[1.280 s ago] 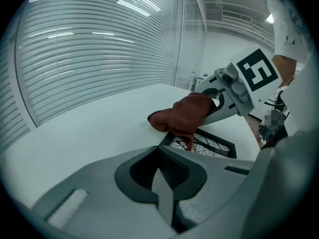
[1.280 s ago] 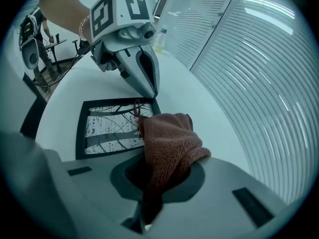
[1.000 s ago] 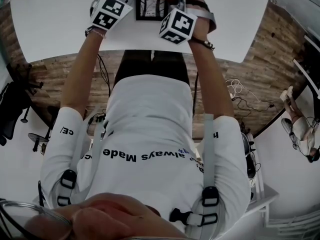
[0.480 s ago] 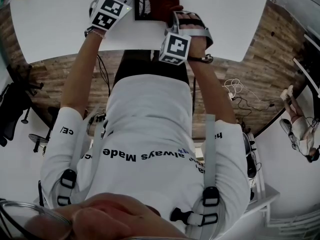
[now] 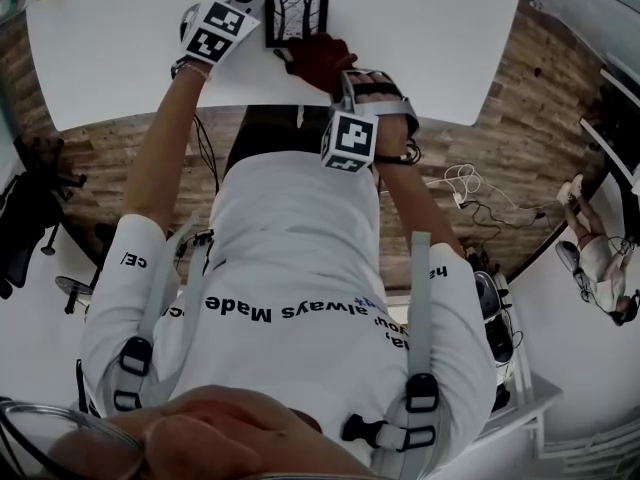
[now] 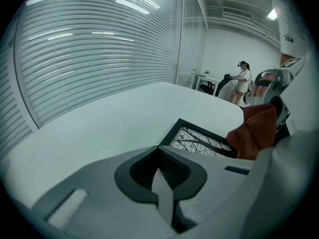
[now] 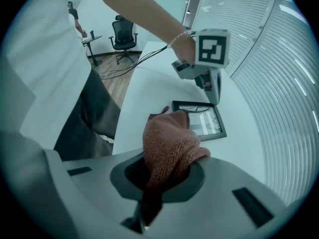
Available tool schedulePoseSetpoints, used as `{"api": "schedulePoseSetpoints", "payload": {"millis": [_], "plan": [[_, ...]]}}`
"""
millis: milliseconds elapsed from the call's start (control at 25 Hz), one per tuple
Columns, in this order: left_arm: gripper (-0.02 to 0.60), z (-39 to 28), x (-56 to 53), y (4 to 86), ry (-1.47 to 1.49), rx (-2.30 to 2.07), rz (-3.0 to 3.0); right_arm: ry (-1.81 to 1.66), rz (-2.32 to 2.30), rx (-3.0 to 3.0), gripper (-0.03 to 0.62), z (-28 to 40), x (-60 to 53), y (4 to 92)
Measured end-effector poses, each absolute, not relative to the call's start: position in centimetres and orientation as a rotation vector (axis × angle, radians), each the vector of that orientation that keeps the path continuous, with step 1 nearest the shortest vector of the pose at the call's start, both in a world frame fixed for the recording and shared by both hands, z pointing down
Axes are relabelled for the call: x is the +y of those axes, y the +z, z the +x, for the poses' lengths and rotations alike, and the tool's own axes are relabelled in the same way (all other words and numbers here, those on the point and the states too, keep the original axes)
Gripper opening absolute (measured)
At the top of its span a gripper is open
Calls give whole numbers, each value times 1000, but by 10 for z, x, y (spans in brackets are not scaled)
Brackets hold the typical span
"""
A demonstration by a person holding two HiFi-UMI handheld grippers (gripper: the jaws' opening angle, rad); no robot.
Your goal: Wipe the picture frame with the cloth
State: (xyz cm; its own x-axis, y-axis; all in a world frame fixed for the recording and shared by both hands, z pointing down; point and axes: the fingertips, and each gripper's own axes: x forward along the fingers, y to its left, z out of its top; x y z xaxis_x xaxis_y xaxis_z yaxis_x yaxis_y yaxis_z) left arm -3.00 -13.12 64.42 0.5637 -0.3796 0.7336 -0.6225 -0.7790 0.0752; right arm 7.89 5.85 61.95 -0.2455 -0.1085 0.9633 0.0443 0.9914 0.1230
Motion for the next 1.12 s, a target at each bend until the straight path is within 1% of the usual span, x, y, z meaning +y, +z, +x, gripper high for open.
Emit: {"api": "schedulePoseSetpoints", "payload": {"millis": [200, 320, 520, 720, 920, 1120], "plan": [[3, -29, -132, 644, 1075, -838, 2512, -39, 298, -1988, 20, 73, 20, 556], [3, -29, -134, 615, 998, -898, 2515, 5, 494, -2098, 20, 73, -19, 517], [3, -24, -131, 529, 747, -1023, 2535, 108, 795, -2299, 20, 80, -71, 441], [3, -21, -119, 431, 524, -1136, 2593, 127, 1023, -2475, 20, 81, -101, 358], [3, -17, -100, 349, 318, -1199, 2637, 136, 1126, -2579, 20, 79, -103, 298], [3, -17, -79, 287, 184, -1225, 2701, 132, 1185, -2667, 20, 69, -98, 254]]}}
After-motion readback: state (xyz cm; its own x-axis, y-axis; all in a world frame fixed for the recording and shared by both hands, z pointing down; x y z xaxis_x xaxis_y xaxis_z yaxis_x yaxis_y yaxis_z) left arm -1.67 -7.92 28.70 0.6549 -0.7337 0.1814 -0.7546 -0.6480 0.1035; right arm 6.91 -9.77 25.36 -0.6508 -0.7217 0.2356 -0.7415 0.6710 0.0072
